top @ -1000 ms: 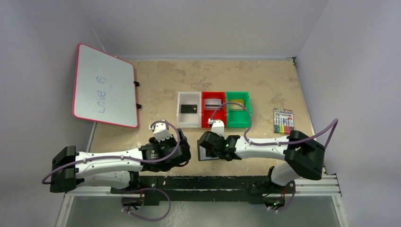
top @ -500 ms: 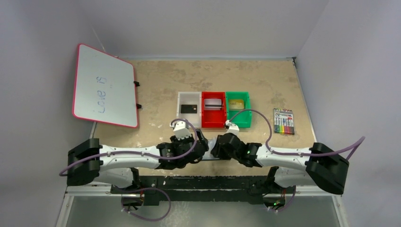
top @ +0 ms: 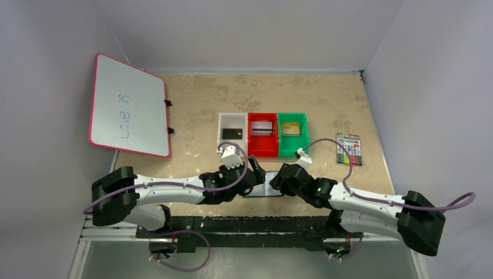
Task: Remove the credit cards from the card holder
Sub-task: Remove the credit card from the card holder.
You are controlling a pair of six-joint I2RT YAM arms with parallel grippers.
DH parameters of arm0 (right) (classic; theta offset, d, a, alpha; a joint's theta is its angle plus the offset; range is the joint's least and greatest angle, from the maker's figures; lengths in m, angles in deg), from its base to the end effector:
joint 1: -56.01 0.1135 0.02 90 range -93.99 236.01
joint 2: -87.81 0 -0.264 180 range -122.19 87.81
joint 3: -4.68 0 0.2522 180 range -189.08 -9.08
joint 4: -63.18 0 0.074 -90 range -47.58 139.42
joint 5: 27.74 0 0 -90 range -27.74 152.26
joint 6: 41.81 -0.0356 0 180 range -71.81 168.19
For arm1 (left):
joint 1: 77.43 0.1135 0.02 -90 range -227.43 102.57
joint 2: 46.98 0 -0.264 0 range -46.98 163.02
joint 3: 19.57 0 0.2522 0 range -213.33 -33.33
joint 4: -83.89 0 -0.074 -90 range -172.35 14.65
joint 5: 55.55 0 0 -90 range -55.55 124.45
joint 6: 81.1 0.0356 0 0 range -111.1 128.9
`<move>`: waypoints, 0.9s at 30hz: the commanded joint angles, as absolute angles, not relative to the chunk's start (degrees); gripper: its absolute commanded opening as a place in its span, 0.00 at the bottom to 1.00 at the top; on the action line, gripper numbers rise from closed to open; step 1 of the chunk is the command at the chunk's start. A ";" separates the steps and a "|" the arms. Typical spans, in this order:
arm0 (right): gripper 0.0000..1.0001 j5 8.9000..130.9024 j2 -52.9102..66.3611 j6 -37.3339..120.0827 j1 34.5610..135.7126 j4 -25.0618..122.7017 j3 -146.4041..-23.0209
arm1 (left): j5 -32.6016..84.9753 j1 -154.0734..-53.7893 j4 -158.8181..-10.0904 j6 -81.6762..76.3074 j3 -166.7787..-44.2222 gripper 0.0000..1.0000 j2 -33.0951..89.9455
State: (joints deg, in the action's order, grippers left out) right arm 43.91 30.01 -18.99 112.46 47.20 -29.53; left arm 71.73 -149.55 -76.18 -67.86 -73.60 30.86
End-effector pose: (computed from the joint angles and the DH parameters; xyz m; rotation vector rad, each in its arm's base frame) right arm 0.1163 0.1551 0.1673 0.3961 2.3139 0.7930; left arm 0.1031 -0.2494 0.1990 -0.4098 2.2072 -0.7133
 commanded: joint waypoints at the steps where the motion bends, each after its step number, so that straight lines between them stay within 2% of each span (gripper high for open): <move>1: 0.47 35.73 32.01 -25.05 112.27 35.72 -32.97 | 69.43 -148.63 -80.19 -65.98 -76.57 0.89 32.93; 5: 0.48 32.73 33.96 -27.13 112.26 30.11 -34.86 | 66.59 -148.14 -83.28 -64.98 -77.63 0.87 35.51; 15: 0.47 30.53 42.91 -26.86 112.26 21.82 -39.92 | 64.70 -146.12 -80.06 -65.24 -80.10 0.86 37.04; 21: 0.47 38.88 49.24 -14.29 112.30 36.17 -36.20 | 70.01 -145.42 -71.24 -66.73 -81.47 0.87 34.78; 27: 0.43 49.25 43.78 -11.59 112.26 48.24 -33.55 | 71.68 -143.05 -64.23 -67.46 -80.77 0.88 32.55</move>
